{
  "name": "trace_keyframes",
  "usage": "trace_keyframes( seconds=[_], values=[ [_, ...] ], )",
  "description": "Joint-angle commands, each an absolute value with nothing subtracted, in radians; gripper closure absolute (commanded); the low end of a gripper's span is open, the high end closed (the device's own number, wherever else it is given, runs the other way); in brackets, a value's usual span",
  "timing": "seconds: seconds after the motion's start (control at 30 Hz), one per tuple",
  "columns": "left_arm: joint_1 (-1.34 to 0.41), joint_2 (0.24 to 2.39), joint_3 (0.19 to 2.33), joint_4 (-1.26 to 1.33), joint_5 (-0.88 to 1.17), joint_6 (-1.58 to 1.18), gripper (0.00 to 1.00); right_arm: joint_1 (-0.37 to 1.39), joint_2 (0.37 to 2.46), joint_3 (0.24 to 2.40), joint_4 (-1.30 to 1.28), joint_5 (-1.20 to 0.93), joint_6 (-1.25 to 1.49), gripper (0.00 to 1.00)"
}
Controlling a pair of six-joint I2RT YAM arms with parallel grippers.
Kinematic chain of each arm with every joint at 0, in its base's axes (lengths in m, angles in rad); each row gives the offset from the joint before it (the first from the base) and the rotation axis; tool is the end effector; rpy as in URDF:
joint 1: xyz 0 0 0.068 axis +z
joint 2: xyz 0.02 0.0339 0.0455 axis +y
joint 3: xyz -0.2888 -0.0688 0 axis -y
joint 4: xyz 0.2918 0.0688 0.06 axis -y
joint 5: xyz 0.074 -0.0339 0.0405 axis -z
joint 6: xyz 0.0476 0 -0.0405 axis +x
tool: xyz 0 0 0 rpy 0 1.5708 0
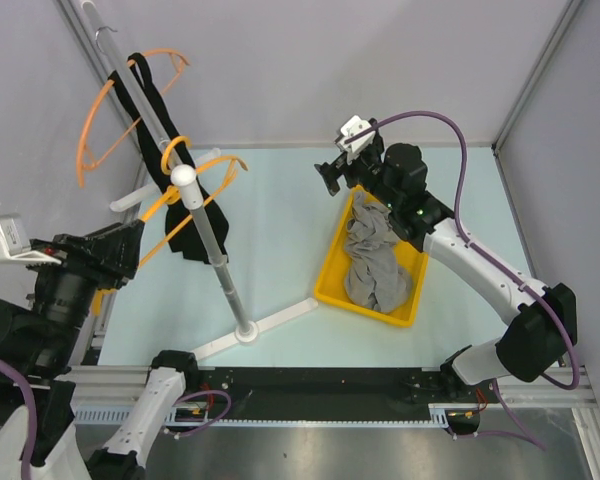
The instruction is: Remove the tank top from the hanger
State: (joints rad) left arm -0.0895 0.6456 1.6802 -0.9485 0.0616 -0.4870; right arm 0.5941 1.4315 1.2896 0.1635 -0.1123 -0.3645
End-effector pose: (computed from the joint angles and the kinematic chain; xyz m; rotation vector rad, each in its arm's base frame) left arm 0.0076 -0.0036 0.5792 -0.2476 1.4854 -0.5108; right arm 0.3273 0.2275 0.4203 -0.7953 1.3368 0.2685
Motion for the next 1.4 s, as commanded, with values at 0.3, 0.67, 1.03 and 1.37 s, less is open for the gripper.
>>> trace_keyframes(
  seconds=[0.3,0.67,1.03,1.37],
  values=[
    [-0.091,0.558,1.607,-0.983,0.107,-0.488,0.44,0.623,1.401,1.287,0.206,-0.083,-0.388,0.0],
    [-0.091,0.735,1.962,-1.091,-0.092,-0.514,0.17,0.626,1.39,1.269,0.212,-0.094,-0.385,0.01],
    [-0.091,1.01,1.822,-0.597,-0.36,-0.407,0.19,0.626,1.364,1.259,0.198,-0.118,-0.38,0.0],
    [-0.046,1.301,2.008,-0.572,-0.499,-0.304,0.12,0.624,1.328,1.247,0.192,-0.133,-0.385,0.0]
  ],
)
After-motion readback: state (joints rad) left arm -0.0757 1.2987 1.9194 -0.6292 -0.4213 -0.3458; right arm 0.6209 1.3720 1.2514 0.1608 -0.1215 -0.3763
